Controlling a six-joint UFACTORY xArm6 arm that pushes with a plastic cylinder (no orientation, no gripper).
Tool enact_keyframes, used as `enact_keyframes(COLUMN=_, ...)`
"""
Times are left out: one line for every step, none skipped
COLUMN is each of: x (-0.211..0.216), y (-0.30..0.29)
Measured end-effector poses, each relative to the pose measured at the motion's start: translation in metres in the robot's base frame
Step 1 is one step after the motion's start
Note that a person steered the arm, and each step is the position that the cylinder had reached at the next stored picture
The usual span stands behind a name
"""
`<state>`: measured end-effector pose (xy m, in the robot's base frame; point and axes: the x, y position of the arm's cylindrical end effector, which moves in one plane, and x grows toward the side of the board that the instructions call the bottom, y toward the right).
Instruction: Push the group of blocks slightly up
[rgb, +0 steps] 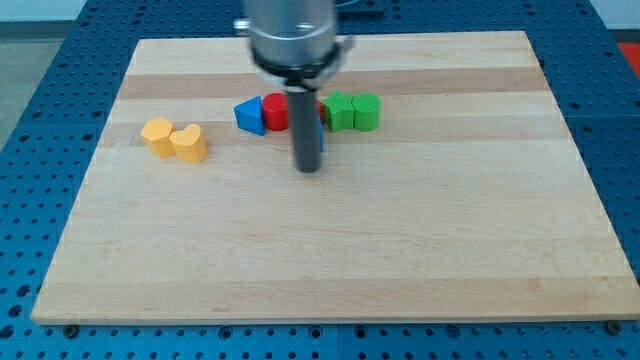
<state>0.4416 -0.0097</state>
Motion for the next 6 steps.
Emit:
enact_keyframes(x=-0.018, y=0.051)
enact_keyframes(x=-0.038, y=0.056)
enact_keyframes(x=-0.039, y=0.038)
enact_keyframes(x=-0.039, y=0.011)
enact_keyframes(x=-0.039, y=-0.018)
enact_keyframes(x=-0.039, y=-0.049)
